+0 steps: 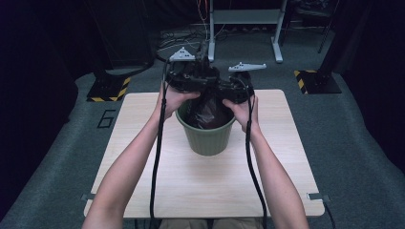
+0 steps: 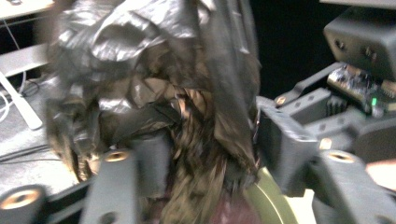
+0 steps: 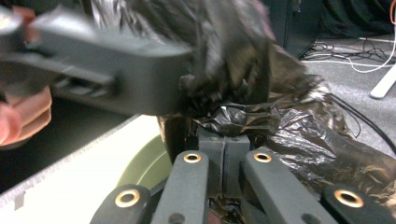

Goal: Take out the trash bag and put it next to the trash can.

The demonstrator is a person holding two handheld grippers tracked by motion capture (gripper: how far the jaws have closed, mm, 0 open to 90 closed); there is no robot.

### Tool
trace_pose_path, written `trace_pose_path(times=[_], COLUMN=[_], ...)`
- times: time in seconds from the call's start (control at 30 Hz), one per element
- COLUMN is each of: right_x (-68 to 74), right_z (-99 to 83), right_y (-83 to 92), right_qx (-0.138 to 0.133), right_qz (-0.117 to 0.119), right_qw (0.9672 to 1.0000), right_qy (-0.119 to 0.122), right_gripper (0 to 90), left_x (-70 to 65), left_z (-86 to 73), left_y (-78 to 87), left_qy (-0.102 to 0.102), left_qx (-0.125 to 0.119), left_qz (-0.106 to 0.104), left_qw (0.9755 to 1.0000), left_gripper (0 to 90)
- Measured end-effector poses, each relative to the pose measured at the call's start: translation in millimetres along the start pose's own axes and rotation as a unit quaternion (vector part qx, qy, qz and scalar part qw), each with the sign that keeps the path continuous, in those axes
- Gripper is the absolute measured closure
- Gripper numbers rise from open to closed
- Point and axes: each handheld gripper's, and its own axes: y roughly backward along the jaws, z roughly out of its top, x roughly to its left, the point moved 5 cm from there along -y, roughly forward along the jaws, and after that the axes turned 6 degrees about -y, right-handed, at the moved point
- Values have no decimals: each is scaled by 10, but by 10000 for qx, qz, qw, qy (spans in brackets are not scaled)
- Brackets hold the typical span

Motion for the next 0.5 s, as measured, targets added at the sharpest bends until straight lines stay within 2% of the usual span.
trace_pose_path(times=[0.1, 0.13, 0.17, 0.2, 0.27, 0.3, 0.33, 0.37, 0.43, 0.47, 0.5], right_x=[-4, -5, -3, -2, 4, 33, 33, 98, 196, 233, 279], right_z=[20, 36, 44, 57, 68, 89, 89, 109, 124, 129, 135], right_y=[32, 62, 76, 89, 100, 115, 115, 105, 69, 57, 39], right_qx=[-40, -73, -93, -118, -141, -196, -196, -251, -259, -284, -294], right_qz=[25, 76, 101, 99, 99, 58, 58, 52, 10, 6, 23], right_qw=[9999, 9996, 9993, 9990, 9988, 9984, 9984, 9982, 9984, 9982, 9982], right_qy=[-114, -269, -361, -411, -453, -524, -524, -550, -509, -520, -526], right_gripper=[900, 900, 900, 900, 900, 900, 900, 900, 900, 900, 900], left_x=[1, 3, 3, 2, 5, 20, 20, 32, 22, 13, 13], left_z=[-57, -138, -138, -258, -304, -440, -440, -518, -558, -560, -560], left_y=[50, 92, 92, 124, 126, 71, 71, -26, -153, -212, -212], left_qy=[35, 96, 96, 173, 210, 356, 356, 476, 520, 559, 559], left_qx=[0, 40, 40, 60, 63, 128, 128, 282, 357, 321, 321], left_qz=[-48, -82, -82, -109, -112, -51, -51, 142, 251, 331, 331], left_qw=[10000, 9999, 9999, 9998, 9997, 9993, 9993, 9984, 9977, 9974, 9974], left_gripper=[347, 299, 280, 260, 221, 198, 194, 192, 186, 184, 184])
